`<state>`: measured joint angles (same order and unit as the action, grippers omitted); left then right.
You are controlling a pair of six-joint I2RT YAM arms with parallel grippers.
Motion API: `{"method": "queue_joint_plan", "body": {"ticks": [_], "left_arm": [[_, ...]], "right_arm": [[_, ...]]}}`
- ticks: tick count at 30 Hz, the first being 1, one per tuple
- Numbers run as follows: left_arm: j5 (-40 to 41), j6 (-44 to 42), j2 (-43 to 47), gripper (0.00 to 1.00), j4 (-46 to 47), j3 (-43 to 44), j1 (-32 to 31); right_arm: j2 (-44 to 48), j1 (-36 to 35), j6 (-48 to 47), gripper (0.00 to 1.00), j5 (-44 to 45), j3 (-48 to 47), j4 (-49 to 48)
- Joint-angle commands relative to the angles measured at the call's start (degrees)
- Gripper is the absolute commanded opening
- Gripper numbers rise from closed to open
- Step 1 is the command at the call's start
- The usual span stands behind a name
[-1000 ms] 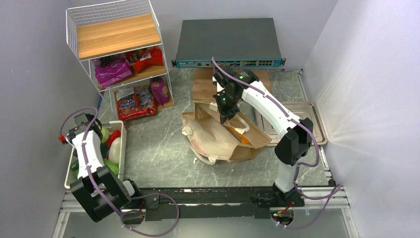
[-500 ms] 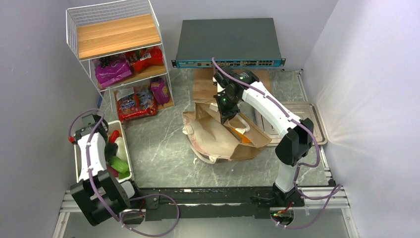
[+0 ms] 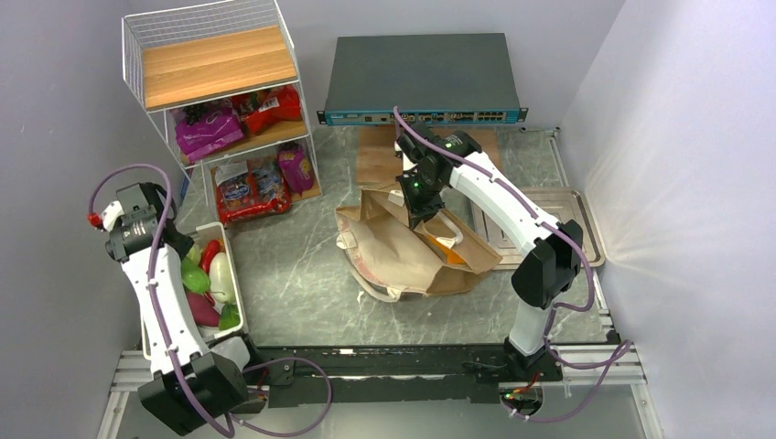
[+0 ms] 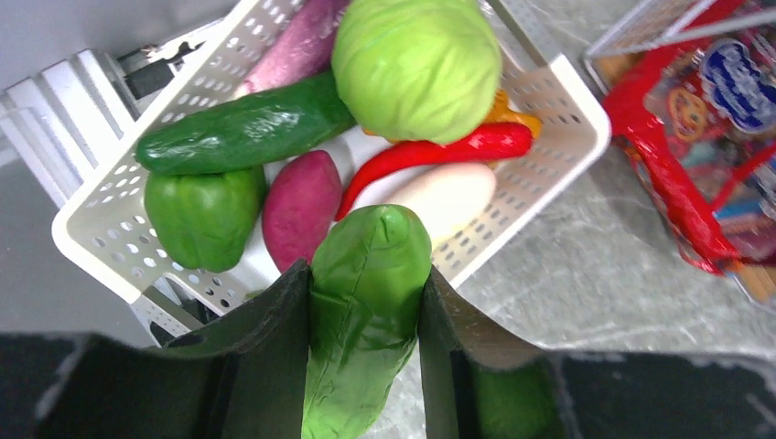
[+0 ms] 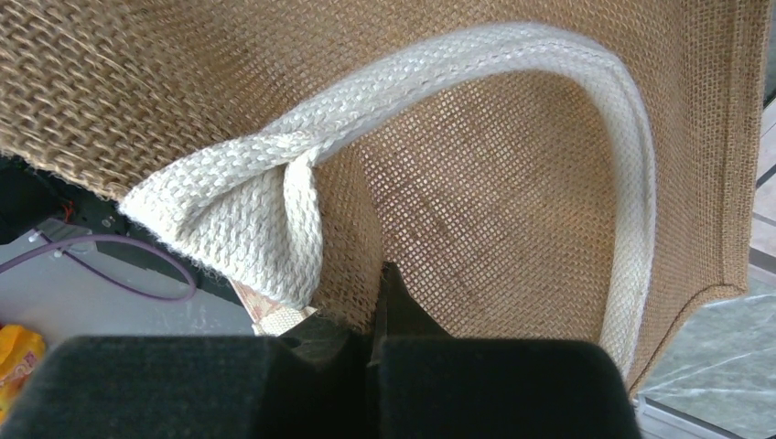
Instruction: Place the food into the grocery bag and tie it
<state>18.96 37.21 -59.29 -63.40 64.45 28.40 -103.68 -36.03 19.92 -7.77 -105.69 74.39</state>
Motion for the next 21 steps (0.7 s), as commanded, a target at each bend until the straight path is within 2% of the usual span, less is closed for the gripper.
{"method": "queue_joint_plan", "body": {"ticks": [1,8,15,21], "left_arm": [[-8.71,-3.67,1.94,0.00,-2.00,3.49,-0.15],[-23.43,-5.47,6.10,0.00,-0.34,1.31,-3.60],[-37.79,-5.34,10.62,0.00,7.58,0.89,-13.66],[-41.92,-4.08,8.52,0.00,13.09,3.32,-22.38]], "right_arm": [[2.67,0.28,0.37,0.00,0.12,0.52,0.48],[1.09,0.24,1.34,0.00,-0.85,-1.86,-0.29],[1.34,0.81,4.86,0.00,4.29,-3.88,-0.63],[0.53,4.75,9.66,0.00,5.00,-8.30,-0.69]]}}
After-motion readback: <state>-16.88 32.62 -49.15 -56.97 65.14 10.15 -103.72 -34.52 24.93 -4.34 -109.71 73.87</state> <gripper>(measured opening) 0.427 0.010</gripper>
